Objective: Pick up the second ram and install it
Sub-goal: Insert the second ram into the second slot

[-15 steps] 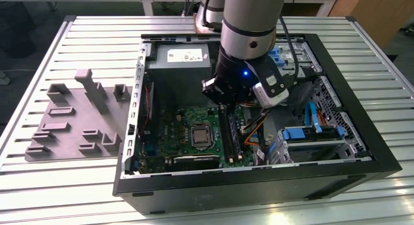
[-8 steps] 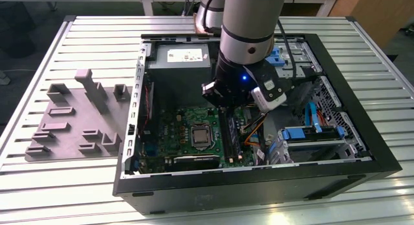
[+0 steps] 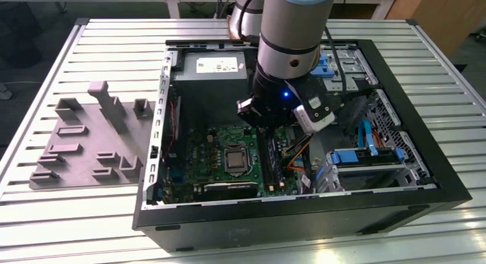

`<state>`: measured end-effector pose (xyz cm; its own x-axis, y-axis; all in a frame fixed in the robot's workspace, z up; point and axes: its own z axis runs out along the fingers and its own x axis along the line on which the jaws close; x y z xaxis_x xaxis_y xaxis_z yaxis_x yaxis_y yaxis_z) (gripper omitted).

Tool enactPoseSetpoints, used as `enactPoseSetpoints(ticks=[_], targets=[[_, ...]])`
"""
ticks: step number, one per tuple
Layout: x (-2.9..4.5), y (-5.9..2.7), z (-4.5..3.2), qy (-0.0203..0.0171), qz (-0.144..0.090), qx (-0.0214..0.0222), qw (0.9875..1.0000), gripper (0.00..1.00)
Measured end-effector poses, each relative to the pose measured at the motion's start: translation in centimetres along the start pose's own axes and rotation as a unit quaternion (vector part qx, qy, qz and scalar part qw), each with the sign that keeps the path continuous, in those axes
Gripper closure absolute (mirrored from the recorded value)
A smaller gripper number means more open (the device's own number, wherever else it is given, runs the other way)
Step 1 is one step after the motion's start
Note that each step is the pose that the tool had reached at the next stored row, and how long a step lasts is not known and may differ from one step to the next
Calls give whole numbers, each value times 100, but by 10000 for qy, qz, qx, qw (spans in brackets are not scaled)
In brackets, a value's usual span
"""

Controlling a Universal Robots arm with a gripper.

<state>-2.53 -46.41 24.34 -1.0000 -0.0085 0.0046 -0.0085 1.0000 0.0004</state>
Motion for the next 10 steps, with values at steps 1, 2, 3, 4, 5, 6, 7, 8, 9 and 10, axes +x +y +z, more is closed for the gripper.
enactPoseSetpoints(ticks=[1,2,3,4,5,6,7,8,9,10], targets=[[0,0,1,0,0,-1,10000,86],[0,0,3,0,2,-1,10000,86],[2,0,5,-1,11,-2,10000,86],[3,0,8,-1,25,-2,10000,86],[3,0,10,0,33,-2,10000,86],[4,-3,13,-1,35,-2,10000,86],[4,-11,14,-1,35,-2,10000,86],[4,-22,16,0,35,-2,10000,86],[4,-34,18,0,35,-2,10000,86],[4,-46,21,0,35,-2,10000,86]])
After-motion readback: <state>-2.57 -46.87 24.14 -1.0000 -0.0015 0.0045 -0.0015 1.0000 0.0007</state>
